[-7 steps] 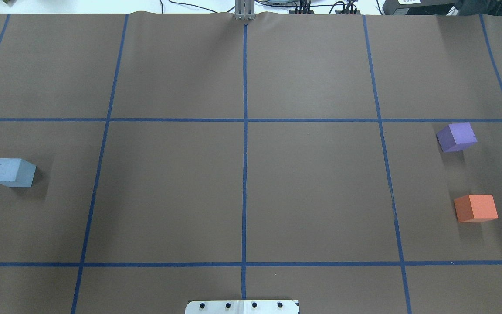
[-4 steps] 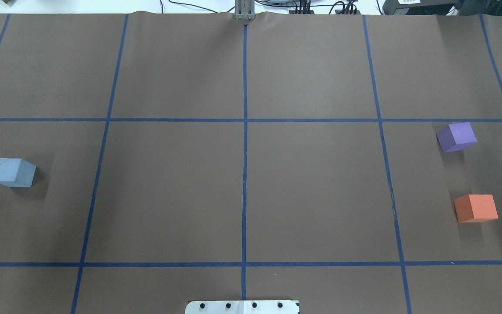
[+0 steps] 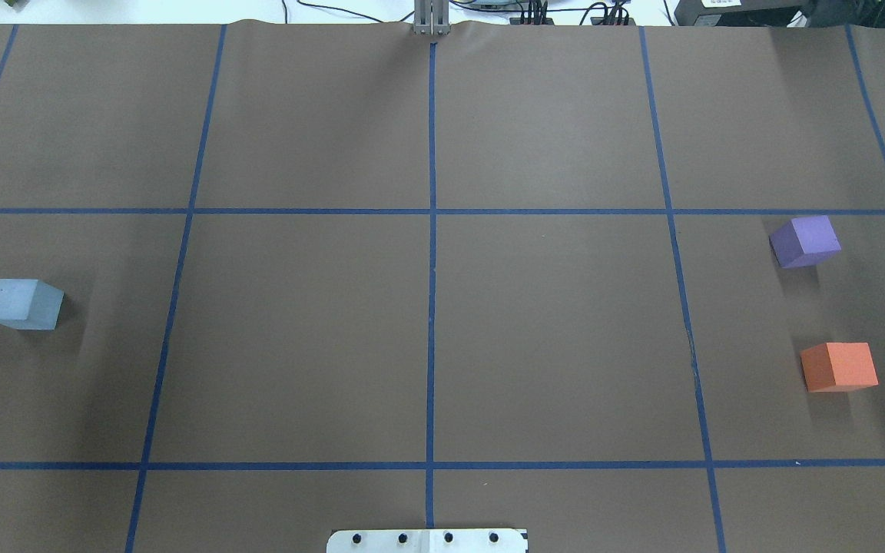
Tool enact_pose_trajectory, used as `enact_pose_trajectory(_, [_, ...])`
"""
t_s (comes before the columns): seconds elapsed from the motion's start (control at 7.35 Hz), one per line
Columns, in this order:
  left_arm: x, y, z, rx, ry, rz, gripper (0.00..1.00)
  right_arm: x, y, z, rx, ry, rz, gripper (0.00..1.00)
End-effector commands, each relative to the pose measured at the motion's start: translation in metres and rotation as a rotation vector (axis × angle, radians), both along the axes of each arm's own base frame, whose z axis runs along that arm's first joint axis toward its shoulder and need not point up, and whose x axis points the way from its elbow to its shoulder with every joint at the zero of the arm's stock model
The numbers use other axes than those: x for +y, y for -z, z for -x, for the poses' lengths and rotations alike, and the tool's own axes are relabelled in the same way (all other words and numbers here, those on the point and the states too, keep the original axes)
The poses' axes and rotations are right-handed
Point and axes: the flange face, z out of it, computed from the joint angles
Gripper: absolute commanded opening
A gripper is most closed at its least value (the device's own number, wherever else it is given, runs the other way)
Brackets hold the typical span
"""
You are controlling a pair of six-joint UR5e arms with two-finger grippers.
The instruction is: Place blue block between orange and purple blocks
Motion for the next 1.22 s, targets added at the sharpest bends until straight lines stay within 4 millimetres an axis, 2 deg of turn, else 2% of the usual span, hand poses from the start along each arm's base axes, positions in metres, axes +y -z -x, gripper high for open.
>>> enact_pose_trajectory(0.0, [0.007, 0.019, -0.082, 0.068, 0.067, 0.099, 1.0, 0.0, 0.0, 0.0, -0.002, 0.0, -0.001, 1.0])
enact_pose_trajectory(0.14, [0.015, 0.032, -0.115, 0.114, 0.122, 0.121, 1.0, 0.0, 0.0, 0.0, 0.0, 0.0, 0.0, 1.0])
enact_pose_trajectory(0.27, [0.024, 0.031, -0.142, 0.095, 0.118, 0.124, 1.0, 0.0, 0.0, 0.0, 0.0, 0.0, 0.0, 1.0])
enact_pose_trajectory(0.41, [0.029, 0.027, -0.155, 0.07, 0.106, 0.114, 1.0, 0.0, 0.0, 0.0, 0.0, 0.0, 0.0, 1.0])
enact_pose_trajectory(0.68, [0.043, 0.021, -0.168, 0.059, 0.083, 0.138, 1.0, 0.0, 0.0, 0.0, 0.0, 0.0, 0.0, 1.0])
enact_pose_trajectory(0.95, [0.057, 0.007, -0.17, 0.025, 0.085, 0.157, 1.0, 0.0, 0.0, 0.0, 0.0, 0.0, 0.0, 1.0])
enact_pose_trajectory(1.09, [0.063, 0.006, -0.189, 0.0, 0.107, 0.182, 1.0, 0.0, 0.0, 0.0, -0.002, 0.0, 0.0, 1.0])
